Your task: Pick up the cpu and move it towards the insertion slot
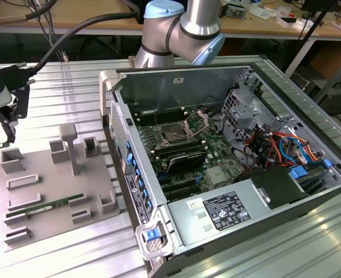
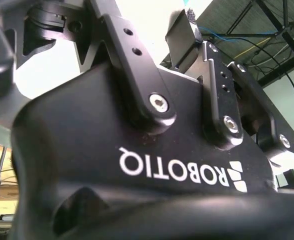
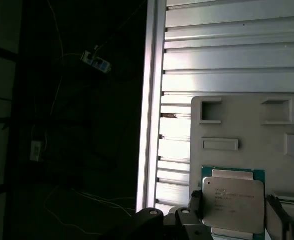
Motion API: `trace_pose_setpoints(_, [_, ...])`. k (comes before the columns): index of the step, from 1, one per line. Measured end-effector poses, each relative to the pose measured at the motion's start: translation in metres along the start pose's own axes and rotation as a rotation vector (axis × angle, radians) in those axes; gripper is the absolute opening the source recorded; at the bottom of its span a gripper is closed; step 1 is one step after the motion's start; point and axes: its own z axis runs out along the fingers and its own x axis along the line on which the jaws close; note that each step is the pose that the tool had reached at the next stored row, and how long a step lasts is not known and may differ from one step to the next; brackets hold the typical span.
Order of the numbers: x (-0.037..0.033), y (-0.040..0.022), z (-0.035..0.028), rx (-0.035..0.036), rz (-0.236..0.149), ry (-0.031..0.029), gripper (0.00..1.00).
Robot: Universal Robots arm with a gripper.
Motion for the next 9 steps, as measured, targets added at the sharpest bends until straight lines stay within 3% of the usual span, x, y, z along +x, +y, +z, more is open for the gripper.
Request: trace_pose_setpoints(9, [0.0,0.0001,-0.0069,0.0001,0.0,0.0001,0.55])
